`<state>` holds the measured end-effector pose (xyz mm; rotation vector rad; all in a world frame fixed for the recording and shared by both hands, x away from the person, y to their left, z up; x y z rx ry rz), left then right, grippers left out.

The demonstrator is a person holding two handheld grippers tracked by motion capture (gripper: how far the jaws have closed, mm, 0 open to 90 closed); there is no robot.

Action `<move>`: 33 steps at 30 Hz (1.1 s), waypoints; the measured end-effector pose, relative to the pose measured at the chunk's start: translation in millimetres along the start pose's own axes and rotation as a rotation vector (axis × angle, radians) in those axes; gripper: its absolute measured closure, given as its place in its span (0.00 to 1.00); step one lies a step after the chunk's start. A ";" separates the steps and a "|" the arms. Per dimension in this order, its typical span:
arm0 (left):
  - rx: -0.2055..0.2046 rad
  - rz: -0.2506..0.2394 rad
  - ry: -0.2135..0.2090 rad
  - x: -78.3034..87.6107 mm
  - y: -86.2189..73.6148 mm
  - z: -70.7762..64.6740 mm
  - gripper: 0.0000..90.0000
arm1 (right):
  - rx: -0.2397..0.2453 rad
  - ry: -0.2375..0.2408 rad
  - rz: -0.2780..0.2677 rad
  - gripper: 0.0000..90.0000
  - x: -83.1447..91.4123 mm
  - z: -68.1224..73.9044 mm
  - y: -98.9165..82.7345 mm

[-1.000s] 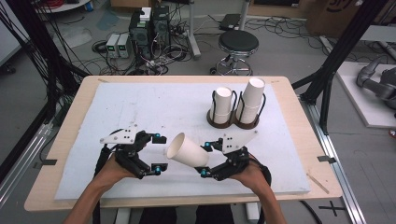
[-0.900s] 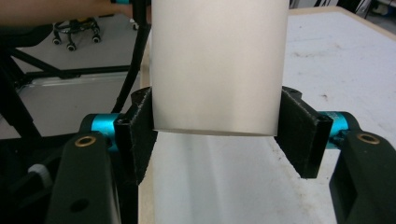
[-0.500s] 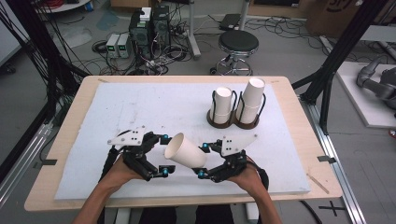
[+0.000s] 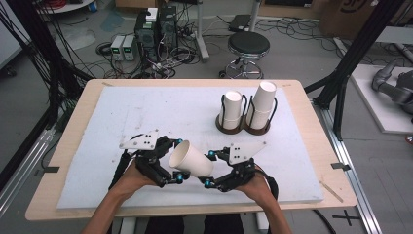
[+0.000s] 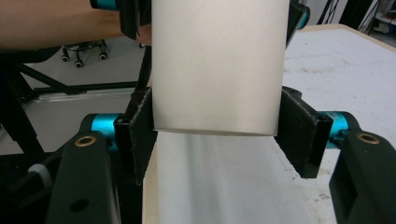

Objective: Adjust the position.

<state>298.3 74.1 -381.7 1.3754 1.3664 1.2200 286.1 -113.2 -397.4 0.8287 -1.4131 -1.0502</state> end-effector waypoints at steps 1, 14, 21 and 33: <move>0.000 -0.005 -0.003 -0.7 0.1 0.2 0.08 | 0.001 0.000 0.001 0.40 -0.5 0.3 -0.5; 0.014 -0.020 -0.012 -3.1 -0.1 0.5 0.08 | 0.017 -0.006 -0.030 0.40 -3.6 2.0 -1.3; -0.050 -0.048 -0.021 -0.8 0.7 -2.0 0.23 | 0.025 -0.008 -0.025 0.40 -5.1 2.7 -3.3; -0.063 -0.035 -0.026 -0.4 -0.7 -2.5 0.29 | 0.031 -0.006 -0.013 0.40 -7.4 2.8 -4.6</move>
Point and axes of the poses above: each handheld gripper's, and its own axes: x roughly backward along the jaws, y roughly out of its top, z roughly to its left, the point moved 5 cm from there along -x, roughly forward along the jaws, and after that the axes turned 1 degree about -z, right-handed, at the moved point
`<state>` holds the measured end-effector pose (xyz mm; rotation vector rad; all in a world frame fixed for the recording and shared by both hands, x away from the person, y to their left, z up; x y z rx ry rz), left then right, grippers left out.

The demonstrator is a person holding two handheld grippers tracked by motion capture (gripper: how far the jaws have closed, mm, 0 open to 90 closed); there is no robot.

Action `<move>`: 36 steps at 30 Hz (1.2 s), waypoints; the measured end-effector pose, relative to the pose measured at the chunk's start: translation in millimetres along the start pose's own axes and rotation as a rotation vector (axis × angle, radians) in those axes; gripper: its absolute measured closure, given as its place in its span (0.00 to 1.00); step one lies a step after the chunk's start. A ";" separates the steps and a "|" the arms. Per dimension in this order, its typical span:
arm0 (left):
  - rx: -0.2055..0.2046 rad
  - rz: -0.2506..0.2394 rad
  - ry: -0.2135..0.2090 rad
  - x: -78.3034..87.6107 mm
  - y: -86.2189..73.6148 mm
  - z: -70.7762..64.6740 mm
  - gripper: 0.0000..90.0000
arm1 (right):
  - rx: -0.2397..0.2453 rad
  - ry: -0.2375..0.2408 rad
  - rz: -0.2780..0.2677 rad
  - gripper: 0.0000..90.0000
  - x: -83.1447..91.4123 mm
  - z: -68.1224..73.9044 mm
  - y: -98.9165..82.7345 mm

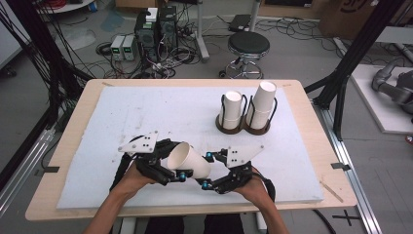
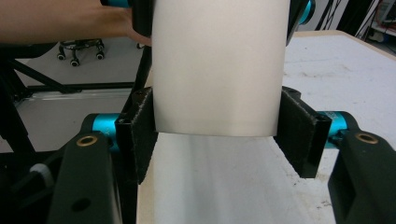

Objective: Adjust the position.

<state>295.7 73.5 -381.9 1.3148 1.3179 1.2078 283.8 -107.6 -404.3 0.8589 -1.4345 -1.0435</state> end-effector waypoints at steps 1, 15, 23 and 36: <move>0.000 0.001 0.001 0.1 0.0 0.0 0.29 | 0.000 0.000 0.000 0.40 -0.1 0.0 -0.1; -0.022 0.024 0.029 6.6 1.1 0.9 0.29 | -0.013 -0.042 0.025 0.17 -1.8 -0.1 -0.1; -0.032 0.045 0.057 11.6 3.0 2.7 0.29 | -0.022 -0.070 0.030 0.17 6.3 -3.1 -2.9; -0.039 0.131 0.116 19.3 5.6 7.9 0.29 | -0.095 -0.212 0.039 0.17 36.8 -17.9 -25.6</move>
Point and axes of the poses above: each handheld gripper's, and its own axes: x roughly backward along the jaws, y roughly out of its top, z roughly to its left, the point moved 5 cm from there along -x, roughly forward along the jaws, and after that the axes turned 1 degree about -z, right-handed, at the moved point
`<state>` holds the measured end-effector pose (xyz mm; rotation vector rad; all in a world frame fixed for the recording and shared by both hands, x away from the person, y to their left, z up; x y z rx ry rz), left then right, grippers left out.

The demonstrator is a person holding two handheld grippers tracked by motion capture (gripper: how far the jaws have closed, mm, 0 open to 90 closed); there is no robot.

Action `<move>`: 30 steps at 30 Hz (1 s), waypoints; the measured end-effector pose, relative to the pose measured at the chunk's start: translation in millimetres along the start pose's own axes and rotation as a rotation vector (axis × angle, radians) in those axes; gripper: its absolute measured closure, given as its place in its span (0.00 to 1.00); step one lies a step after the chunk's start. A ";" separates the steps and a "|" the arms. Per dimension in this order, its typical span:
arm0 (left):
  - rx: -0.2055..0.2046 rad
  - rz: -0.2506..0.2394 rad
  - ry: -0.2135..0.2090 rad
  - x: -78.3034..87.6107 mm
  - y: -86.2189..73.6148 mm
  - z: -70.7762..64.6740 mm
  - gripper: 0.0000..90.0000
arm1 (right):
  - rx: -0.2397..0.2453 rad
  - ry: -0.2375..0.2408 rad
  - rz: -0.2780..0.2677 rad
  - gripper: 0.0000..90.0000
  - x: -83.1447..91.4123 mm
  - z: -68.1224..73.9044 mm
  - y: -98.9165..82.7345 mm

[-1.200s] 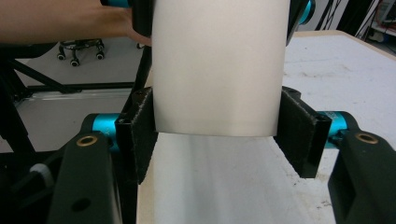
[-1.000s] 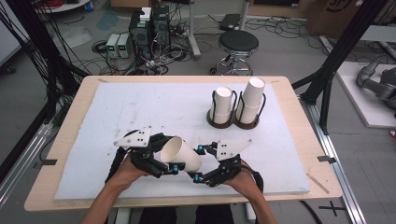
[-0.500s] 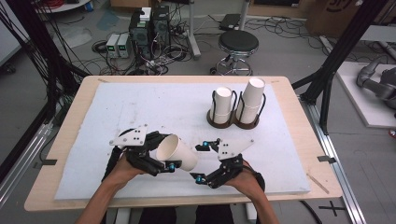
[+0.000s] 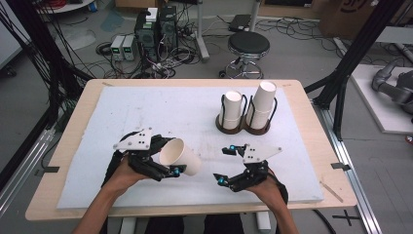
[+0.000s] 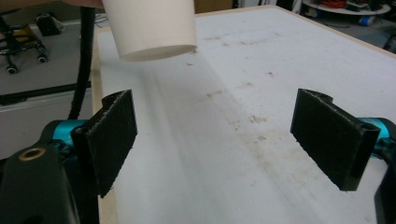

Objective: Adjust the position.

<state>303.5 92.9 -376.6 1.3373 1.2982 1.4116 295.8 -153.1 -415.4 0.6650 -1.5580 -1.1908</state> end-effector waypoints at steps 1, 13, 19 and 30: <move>-0.002 0.013 0.002 0.4 -0.1 0.5 0.29 | -0.008 -0.006 -0.001 0.17 1.7 -1.4 -1.7; -0.009 0.115 0.052 -0.3 1.6 7.1 0.29 | -0.058 -0.146 0.009 0.17 12.1 -18.5 -20.5; -0.009 0.167 0.071 -4.0 -0.2 9.8 0.29 | -0.113 -0.229 0.022 0.17 19.7 -30.8 -32.9; -0.032 0.266 0.110 -9.7 -2.8 12.8 0.29 | -0.190 -0.409 0.087 0.17 35.9 -51.3 -63.3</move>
Point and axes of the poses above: each handheld gripper's, and its own axes: x roughly backward along the jaws, y roughly out of its top, z roughly to its left, the point moved 5 cm from there along -x, roughly forward along the jaws, and after that the axes turned 1 degree about -z, right-handed, at the moved point
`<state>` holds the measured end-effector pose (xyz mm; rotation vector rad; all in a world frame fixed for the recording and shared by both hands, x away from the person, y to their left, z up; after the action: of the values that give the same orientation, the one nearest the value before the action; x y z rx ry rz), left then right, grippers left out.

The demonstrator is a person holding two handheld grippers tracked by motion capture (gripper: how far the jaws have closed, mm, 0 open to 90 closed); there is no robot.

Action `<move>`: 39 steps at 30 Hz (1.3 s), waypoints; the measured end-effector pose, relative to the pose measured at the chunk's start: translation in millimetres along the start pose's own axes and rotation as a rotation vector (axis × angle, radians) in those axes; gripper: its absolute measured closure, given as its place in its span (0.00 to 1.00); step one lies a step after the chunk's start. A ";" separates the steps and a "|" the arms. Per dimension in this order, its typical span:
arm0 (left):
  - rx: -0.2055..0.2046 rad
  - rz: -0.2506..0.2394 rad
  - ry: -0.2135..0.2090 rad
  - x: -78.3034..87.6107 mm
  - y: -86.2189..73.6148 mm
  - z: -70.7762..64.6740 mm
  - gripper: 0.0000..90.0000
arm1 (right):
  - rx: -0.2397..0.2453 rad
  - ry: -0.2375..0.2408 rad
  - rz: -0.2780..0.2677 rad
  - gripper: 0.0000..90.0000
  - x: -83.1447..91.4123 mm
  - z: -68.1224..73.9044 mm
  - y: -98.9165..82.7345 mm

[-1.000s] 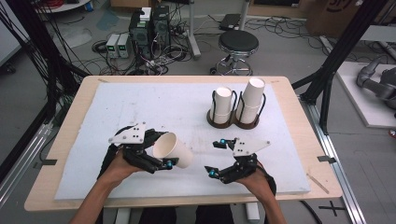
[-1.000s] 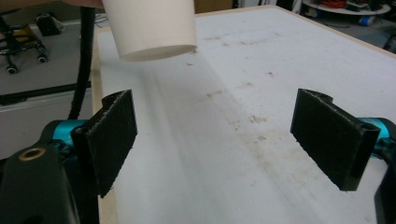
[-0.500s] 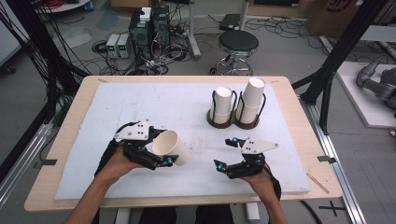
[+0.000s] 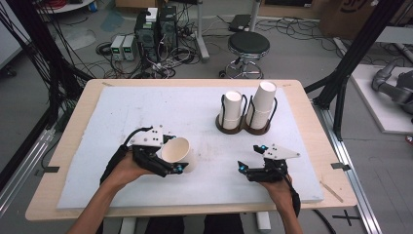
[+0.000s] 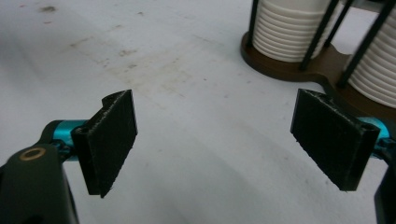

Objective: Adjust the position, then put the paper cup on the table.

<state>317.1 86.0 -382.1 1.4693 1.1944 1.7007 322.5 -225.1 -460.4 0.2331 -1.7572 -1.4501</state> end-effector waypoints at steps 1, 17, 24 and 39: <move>-0.007 0.010 0.002 0.1 0.1 0.4 0.29 | -0.001 -0.013 -0.002 0.17 0.5 -2.3 -1.6; -0.022 0.060 0.024 -1.8 2.6 2.7 0.29 | -0.027 -0.033 0.006 0.17 -1.6 -7.5 -10.2; -0.028 0.077 0.027 -1.9 1.4 3.2 0.29 | -0.030 -0.027 0.009 0.17 -4.2 -8.0 -12.2; -0.034 0.092 0.029 -7.4 6.8 3.9 0.29 | -0.028 -0.024 0.020 0.17 -6.1 -9.3 -14.0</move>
<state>323.3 77.6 -379.3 1.5051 1.1231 1.8002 328.0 -232.7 -475.7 0.1840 -1.7521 -1.4676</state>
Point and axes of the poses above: each handheld gripper's, and its own axes: x roughly backward along the jaws, y roughly out of its top, z roughly to its left, the point moved 5 cm from there along -x, roughly forward along the jaws, and after that the axes turned 1 degree about -z, right-handed, at the moved point
